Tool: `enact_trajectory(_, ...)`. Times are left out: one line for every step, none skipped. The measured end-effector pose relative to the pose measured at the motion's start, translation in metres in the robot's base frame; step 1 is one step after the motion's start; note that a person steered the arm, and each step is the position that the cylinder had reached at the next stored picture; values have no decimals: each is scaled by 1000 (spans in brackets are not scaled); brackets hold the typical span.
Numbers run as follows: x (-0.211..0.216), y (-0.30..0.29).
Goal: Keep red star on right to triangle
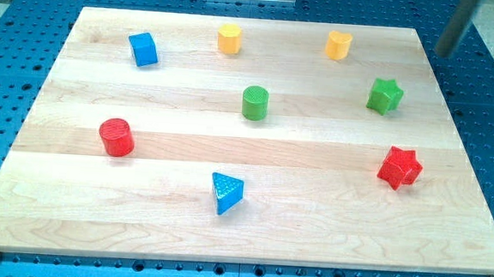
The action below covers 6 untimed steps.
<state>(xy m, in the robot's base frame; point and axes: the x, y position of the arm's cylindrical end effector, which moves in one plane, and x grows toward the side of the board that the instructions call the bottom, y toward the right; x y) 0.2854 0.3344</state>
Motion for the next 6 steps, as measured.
enact_trajectory(105, -2)
enact_trajectory(153, -76)
enact_trajectory(195, -119)
enact_trajectory(245, -112)
enact_trajectory(237, -134)
enact_trajectory(233, -165)
